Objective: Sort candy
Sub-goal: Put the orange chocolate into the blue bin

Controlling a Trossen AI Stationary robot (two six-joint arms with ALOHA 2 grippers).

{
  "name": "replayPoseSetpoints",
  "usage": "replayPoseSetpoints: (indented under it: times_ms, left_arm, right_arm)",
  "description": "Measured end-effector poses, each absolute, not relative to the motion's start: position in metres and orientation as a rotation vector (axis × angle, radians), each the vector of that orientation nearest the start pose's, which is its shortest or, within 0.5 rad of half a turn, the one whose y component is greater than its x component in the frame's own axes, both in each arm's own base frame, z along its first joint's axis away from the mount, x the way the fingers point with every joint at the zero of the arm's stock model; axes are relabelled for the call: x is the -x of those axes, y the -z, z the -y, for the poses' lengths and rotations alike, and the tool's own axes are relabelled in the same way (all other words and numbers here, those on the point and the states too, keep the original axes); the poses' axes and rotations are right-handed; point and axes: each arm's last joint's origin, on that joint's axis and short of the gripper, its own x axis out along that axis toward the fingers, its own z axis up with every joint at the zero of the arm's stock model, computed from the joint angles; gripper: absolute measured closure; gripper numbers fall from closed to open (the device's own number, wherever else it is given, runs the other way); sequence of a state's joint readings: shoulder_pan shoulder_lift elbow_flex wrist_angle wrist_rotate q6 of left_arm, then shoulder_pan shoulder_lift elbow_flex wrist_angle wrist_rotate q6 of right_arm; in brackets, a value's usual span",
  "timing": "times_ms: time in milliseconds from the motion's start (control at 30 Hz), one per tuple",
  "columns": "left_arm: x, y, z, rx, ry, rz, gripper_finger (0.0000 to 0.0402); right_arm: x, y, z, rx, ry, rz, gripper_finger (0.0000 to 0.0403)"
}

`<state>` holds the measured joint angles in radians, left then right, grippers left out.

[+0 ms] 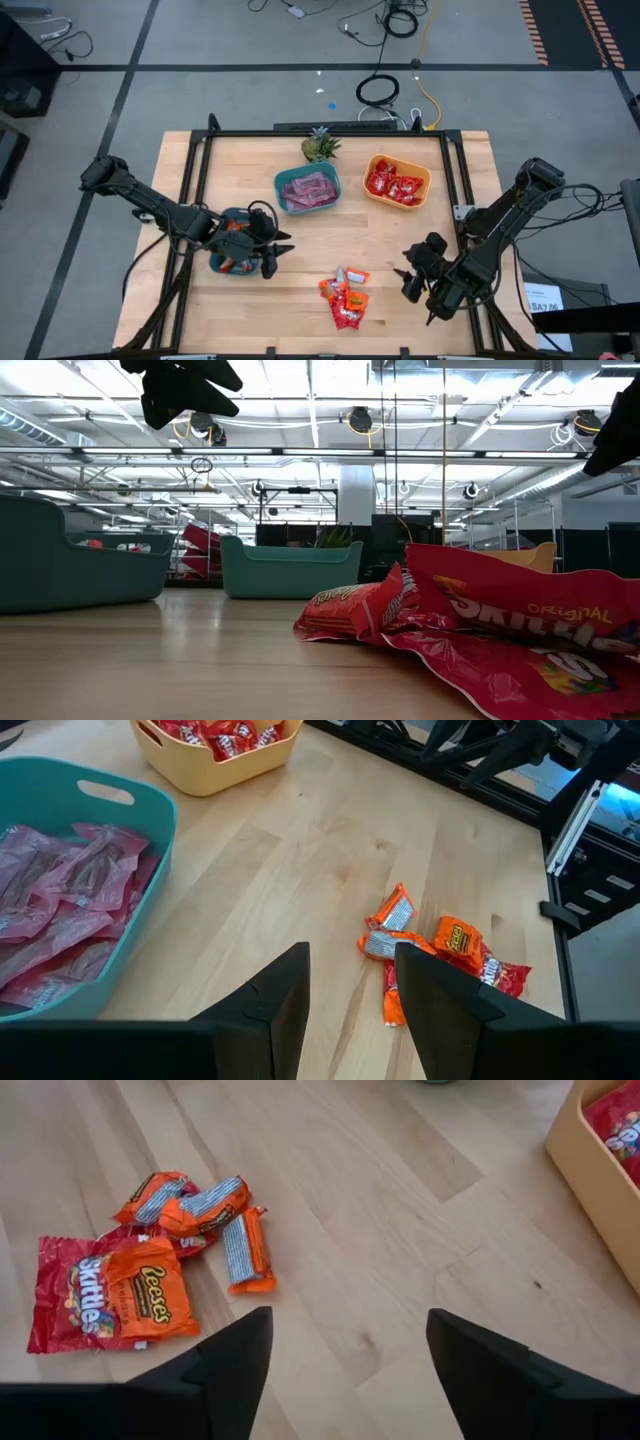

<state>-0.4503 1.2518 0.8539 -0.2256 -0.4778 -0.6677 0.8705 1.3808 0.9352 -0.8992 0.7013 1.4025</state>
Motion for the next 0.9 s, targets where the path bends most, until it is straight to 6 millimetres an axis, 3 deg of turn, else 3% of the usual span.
replayPoseSetpoints:
  times_ms: [433,900]
  left_arm:
    - [-0.243,-0.262,0.104,0.275,-0.137,-0.518,0.0244]
    - [-0.248,-0.271,0.107,0.298,-0.102,-0.427,0.0244]
  right_arm:
    - [-0.170,-0.225,-0.173,-0.387,0.458,-0.767,0.0139]
    - [-0.171,-0.225,-0.172,-0.207,0.388,-0.797,0.0140]
